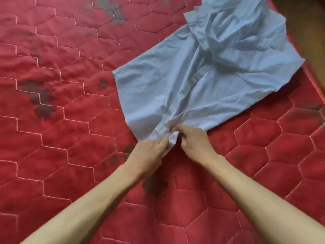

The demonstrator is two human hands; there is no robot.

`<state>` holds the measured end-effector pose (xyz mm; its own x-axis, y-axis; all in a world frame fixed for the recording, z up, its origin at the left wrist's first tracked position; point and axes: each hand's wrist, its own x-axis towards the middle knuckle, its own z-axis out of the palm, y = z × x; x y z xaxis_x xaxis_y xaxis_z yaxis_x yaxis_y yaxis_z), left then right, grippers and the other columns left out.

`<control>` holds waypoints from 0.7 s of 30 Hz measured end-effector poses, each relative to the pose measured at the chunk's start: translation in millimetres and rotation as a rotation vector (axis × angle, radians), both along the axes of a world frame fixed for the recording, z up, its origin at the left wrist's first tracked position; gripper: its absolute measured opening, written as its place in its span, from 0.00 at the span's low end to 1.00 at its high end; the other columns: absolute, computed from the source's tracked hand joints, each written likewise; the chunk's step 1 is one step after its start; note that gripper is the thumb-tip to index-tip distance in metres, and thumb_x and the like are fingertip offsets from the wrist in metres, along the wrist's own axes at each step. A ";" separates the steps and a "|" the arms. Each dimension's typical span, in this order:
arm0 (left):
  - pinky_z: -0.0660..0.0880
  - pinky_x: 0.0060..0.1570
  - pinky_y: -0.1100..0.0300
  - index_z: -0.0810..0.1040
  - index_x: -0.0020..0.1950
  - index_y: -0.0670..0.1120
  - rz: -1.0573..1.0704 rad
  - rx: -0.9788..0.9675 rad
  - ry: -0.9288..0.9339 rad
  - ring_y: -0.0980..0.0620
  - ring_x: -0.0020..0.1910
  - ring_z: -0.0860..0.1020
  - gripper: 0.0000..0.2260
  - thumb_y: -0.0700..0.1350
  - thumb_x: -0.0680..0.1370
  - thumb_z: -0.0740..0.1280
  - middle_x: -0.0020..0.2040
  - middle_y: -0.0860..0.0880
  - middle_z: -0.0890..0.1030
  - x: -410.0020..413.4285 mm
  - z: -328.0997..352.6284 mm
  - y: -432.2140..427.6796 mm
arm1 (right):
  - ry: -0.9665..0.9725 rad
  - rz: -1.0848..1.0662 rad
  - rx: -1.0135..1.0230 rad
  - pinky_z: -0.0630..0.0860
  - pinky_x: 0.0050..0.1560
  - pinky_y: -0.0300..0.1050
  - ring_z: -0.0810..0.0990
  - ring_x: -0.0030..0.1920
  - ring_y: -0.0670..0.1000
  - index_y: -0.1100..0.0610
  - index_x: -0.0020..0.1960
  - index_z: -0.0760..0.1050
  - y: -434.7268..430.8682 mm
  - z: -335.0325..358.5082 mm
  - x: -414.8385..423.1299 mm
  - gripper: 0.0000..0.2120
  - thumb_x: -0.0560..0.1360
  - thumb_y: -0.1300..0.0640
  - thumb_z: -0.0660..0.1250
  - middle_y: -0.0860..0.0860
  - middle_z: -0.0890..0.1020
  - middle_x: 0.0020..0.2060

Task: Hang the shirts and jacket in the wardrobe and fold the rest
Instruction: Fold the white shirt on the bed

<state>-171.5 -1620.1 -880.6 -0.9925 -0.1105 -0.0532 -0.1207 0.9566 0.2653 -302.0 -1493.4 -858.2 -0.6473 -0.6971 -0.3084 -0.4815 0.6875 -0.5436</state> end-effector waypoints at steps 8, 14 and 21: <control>0.62 0.22 0.62 0.70 0.49 0.51 -0.370 0.187 -0.187 0.53 0.29 0.76 0.10 0.43 0.69 0.61 0.34 0.55 0.75 193.7 20.8 105.3 | -0.184 -0.105 -0.173 0.66 0.66 0.32 0.78 0.61 0.47 0.51 0.49 0.80 163.9 -2.7 195.6 0.21 0.65 0.71 0.61 0.46 0.83 0.56; 0.78 0.52 0.48 0.75 0.64 0.42 -0.101 0.117 -0.031 0.39 0.56 0.77 0.23 0.38 0.69 0.61 0.61 0.40 0.78 241.1 34.0 116.8 | -0.113 -0.534 0.019 0.67 0.69 0.41 0.73 0.69 0.49 0.52 0.48 0.81 244.8 5.7 286.0 0.27 0.67 0.79 0.57 0.45 0.83 0.58; 0.63 0.68 0.37 0.60 0.76 0.40 0.829 0.138 -0.377 0.31 0.72 0.61 0.32 0.53 0.78 0.67 0.74 0.31 0.61 245.0 24.0 64.6 | -0.220 -0.807 0.221 0.71 0.60 0.52 0.75 0.59 0.59 0.57 0.60 0.73 191.3 41.4 310.2 0.24 0.76 0.38 0.64 0.56 0.76 0.56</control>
<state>73.5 -1555.5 -856.6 -0.5132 -0.7471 -0.4224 -0.8549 0.4884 0.1747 8.2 -1302.0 -816.8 -0.8282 0.0411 -0.5589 0.3002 0.8747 -0.3805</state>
